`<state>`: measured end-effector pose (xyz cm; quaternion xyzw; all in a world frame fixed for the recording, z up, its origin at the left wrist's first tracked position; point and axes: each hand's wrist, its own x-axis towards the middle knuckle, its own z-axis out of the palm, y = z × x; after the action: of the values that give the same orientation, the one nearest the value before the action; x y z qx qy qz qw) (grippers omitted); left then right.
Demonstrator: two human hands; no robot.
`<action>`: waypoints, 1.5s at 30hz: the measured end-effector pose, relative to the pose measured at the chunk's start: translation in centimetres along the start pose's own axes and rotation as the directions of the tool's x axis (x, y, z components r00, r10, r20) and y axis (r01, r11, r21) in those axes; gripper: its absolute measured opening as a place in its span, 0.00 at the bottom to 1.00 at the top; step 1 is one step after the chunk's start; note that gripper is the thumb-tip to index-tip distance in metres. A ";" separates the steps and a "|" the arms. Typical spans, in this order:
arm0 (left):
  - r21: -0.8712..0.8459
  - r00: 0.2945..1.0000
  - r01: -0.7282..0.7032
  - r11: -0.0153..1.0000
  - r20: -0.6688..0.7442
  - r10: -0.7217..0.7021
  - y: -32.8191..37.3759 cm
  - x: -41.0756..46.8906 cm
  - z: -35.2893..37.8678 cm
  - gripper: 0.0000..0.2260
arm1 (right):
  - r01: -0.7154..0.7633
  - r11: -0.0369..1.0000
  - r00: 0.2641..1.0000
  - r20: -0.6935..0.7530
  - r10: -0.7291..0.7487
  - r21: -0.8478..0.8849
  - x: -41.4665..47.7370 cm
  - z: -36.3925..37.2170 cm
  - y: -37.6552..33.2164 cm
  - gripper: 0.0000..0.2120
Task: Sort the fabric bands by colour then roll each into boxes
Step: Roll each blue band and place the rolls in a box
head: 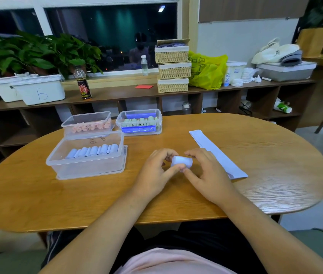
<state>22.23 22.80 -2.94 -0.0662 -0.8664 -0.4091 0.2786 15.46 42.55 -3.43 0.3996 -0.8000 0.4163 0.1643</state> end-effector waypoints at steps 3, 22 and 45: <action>0.047 0.999 -0.048 0.998 0.026 0.047 -0.1 -0.1 0.1 0.11 | 0.110 0.993 0.994 0.022 -0.109 -0.042 0.0 -0.1 -0.3 0.14; 0.208 0.996 -0.090 0.974 0.040 0.083 0.7 -0.6 0.7 0.31 | -0.572 0.470 0.817 0.518 0.253 0.673 1.0 -1.0 -1.3 0.16; 0.281 0.981 -0.193 0.940 0.025 0.194 0.0 -0.5 1.0 0.21 | -0.508 0.525 0.860 0.360 0.363 0.683 0.8 0.1 -0.6 0.10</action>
<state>22.26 23.62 -3.73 -0.1100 -0.9047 -0.2524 0.3252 15.43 41.85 -2.75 0.2517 -0.6353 0.7028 -0.1980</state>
